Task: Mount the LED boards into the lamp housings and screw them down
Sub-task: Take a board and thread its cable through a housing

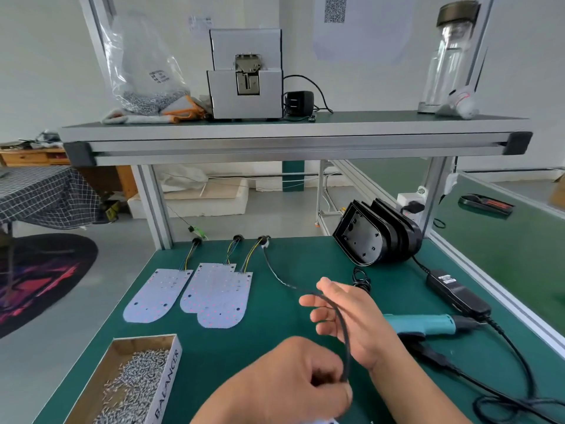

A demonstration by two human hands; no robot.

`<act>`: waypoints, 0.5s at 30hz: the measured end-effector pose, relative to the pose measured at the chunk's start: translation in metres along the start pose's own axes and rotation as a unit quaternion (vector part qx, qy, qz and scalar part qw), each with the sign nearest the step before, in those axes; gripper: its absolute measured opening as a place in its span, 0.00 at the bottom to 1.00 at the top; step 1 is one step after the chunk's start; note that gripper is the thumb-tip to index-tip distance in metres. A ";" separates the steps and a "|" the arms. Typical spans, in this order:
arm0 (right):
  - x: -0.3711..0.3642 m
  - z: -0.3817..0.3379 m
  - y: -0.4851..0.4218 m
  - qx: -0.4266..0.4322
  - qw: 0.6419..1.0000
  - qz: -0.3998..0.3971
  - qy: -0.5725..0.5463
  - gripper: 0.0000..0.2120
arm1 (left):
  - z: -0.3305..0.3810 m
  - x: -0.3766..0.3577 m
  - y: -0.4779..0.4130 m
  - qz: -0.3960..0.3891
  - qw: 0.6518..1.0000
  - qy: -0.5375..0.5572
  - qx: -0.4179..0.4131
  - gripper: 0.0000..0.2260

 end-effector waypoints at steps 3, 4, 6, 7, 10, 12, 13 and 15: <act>0.007 -0.001 -0.003 0.014 0.999 0.028 -0.024 0.16 | -0.001 -0.006 0.003 -0.007 0.999 -0.046 0.018 0.16; 0.009 -0.001 -0.004 0.019 0.998 0.042 -0.037 0.15 | -0.002 -0.005 0.002 -0.008 0.999 -0.043 0.025 0.16; 0.014 -0.003 -0.005 0.026 0.996 0.063 -0.056 0.13 | -0.007 0.001 -0.002 -0.014 0.999 -0.012 0.036 0.15; 0.016 -0.005 -0.005 0.033 0.995 0.070 -0.057 0.13 | -0.010 0.004 -0.004 -0.016 0.999 0.006 0.035 0.14; 0.025 -0.013 -0.004 0.067 0.993 0.066 -0.072 0.14 | -0.019 0.011 -0.011 0.016 0.999 0.034 0.017 0.13; 0.029 -0.017 -0.003 0.069 0.993 0.053 -0.081 0.17 | -0.028 0.015 -0.014 0.074 0.996 0.047 0.008 0.13; 0.030 -0.018 -0.003 0.063 0.994 0.042 -0.080 0.19 | -0.032 0.018 -0.016 0.111 0.992 0.054 0.002 0.13; 0.029 -0.019 0.000 0.044 0.998 0.013 -0.047 0.15 | -0.039 0.023 -0.021 0.195 0.979 0.055 -0.003 0.13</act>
Point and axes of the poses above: each hand's wrist, its own y-axis away from the middle knuckle, its own x-axis out of the back of the hand, z = x × y, the point moved 4 cm from there along -y, towards the middle knuckle, and after that the axes turned 11 degrees about y, right-handed, at the moved point
